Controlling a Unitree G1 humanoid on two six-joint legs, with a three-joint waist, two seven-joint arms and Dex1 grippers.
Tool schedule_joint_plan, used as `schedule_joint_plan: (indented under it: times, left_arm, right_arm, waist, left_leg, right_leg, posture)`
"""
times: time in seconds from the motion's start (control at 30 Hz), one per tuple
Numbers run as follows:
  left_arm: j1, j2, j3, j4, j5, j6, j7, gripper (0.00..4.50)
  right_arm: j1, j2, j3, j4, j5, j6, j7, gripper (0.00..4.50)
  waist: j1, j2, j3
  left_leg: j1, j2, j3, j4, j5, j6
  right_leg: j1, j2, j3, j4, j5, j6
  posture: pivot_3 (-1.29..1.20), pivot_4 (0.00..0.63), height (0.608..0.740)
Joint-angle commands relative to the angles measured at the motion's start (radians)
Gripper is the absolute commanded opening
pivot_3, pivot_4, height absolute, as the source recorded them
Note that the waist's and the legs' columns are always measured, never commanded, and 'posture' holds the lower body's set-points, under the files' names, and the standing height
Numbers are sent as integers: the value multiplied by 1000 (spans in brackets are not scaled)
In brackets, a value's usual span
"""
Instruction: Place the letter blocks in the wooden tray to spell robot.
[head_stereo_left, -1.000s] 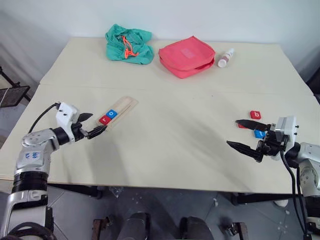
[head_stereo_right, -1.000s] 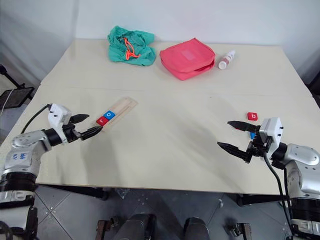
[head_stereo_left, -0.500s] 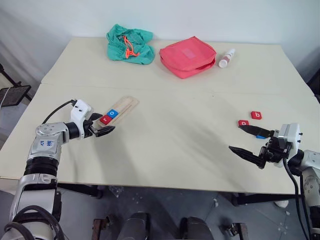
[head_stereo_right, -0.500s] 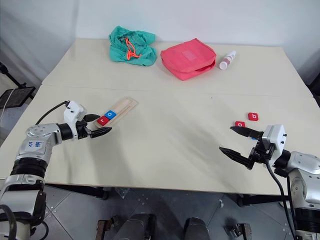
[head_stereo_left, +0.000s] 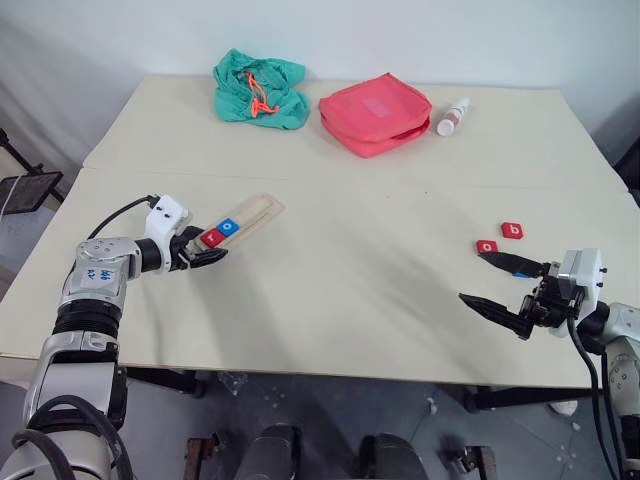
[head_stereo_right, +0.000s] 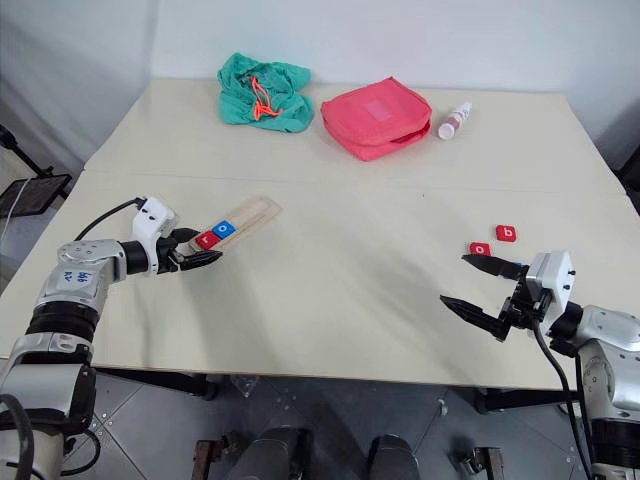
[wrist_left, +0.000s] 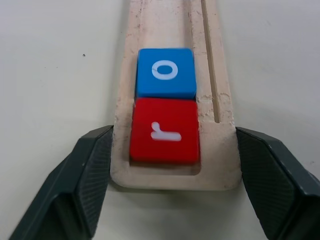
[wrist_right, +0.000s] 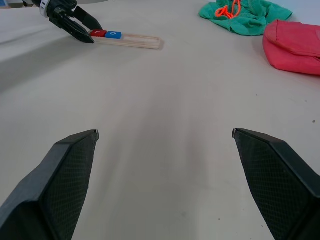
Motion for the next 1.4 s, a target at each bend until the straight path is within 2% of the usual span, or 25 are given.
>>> schedule_joint_plan:
  times: [0.03, 0.2, 0.33, 0.5, 0.7, 0.9, 1.23, 1.4]
  left_arm:
    - [36, 5, -12, -28, 4, -21, -53, 3390]
    - [88, -4, -4, -186, -54, -31, -151, 3390]
    - [149, -40, -50, -423, -108, 10, -253, 3390]
    - [146, -85, -109, -522, -111, 23, -298, 3390]
    - [119, -145, -198, -556, -89, 16, -340, 3390]
    - [80, -234, -288, -546, -56, 25, -333, 3390]
    - [-5, -327, -315, -431, -32, 47, -305, 3390]
    - [-6, -338, -366, -417, 5, 8, -335, 3390]
  right_arm:
    - [-12, -21, -36, -11, 13, -13, 2, 4500]
    - [-19, -28, -33, 4, 13, -12, 16, 4500]
    - [-19, -64, -24, 19, 31, 10, 99, 4500]
    - [-19, -119, -14, 52, 28, 12, 204, 4500]
    - [-40, -133, -18, 79, 21, 8, 224, 4500]
    - [1, -132, -36, 49, 26, 16, 216, 4500]
    - [47, -128, -57, 8, 36, 23, 179, 4500]
    - [60, -123, -63, -3, 35, 27, 169, 4500]
  waist:
    - [0, 0, 0]
    - [0, 0, 0]
    - [3, -1, 0]
    - [0, -1, 1]
    - [0, -2, 1]
    - [6, -2, 1]
    - [3, -2, 1]
    - [3, -3, 2]
  left_leg:
    - [0, 0, 0, 0, 0, 0]
    - [-1, 0, -1, 0, 0, 0]
    - [-2, -1, -1, 0, 0, 0]
    - [-3, 0, -1, 1, 0, 0]
    - [-3, 0, 6, 1, 0, 0]
    - [-4, -1, 6, 1, 0, 1]
    - [-4, 0, 7, 2, 0, 1]
    - [-4, 0, 6, 1, 0, 1]
  right_leg:
    - [0, 0, 0, 0, 0, 0]
    - [0, 0, 0, 0, 0, 0]
    - [0, -1, 0, -1, 0, 0]
    - [0, 0, -1, -2, 0, 0]
    - [0, 0, -2, -2, 0, 0]
    - [1, 0, -2, -3, 0, 0]
    - [1, 0, -3, -4, 0, 0]
    - [0, 0, -3, -4, 0, 0]
  posture:
    - [0, 150, 740]
    - [0, 150, 740]
    - [0, 150, 740]
    - [0, 150, 740]
    - [0, 150, 740]
    - [0, 150, 740]
    - [0, 150, 740]
    - [0, 150, 740]
